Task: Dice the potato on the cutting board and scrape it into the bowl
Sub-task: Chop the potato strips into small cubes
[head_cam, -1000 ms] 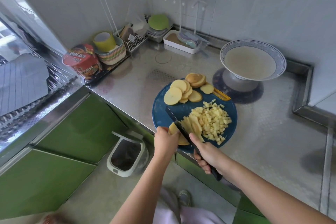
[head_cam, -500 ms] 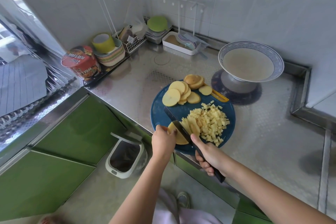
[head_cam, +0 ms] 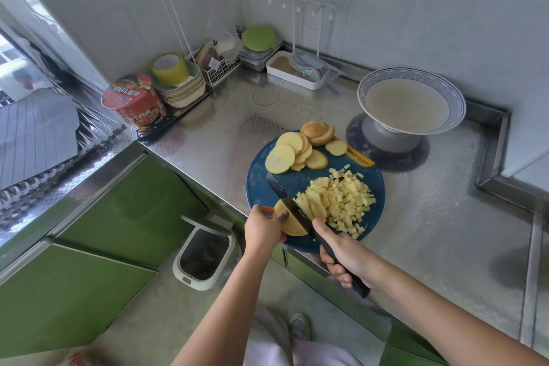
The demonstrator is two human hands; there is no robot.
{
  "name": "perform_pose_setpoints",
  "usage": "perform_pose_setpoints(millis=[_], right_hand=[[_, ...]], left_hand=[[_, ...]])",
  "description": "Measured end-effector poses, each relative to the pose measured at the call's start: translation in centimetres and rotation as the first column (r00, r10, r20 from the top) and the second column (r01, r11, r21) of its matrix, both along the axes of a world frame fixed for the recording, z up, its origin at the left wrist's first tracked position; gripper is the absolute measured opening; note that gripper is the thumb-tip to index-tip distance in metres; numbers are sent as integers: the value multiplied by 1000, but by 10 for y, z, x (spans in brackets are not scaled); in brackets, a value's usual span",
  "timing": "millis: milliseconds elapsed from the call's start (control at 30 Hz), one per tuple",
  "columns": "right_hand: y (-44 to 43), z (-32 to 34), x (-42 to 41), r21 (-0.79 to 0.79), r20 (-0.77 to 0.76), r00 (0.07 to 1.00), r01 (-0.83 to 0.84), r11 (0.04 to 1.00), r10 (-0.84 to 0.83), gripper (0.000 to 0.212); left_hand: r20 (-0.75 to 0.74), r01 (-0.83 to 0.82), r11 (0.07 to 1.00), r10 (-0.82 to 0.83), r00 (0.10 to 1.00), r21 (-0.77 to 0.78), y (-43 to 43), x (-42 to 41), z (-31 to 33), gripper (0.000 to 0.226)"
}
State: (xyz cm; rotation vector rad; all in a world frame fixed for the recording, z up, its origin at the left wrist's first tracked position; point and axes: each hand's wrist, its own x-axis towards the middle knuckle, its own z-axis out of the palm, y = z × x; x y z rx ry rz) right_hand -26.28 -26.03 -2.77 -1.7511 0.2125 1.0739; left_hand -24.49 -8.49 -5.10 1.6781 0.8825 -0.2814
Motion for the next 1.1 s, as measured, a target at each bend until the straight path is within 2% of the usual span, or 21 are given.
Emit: perform_pose_setpoints(millis=[733,1100], right_hand=[[11,6,2,-98,-49,998,-53,994,49,72],[19,4,7,-157,-114,993,-56,986,38,73]], left_hand=[[28,-24,993,27,999,-116,5,-3,6,25],[34,-1,998,4,999,-68,6,-1,0,24]])
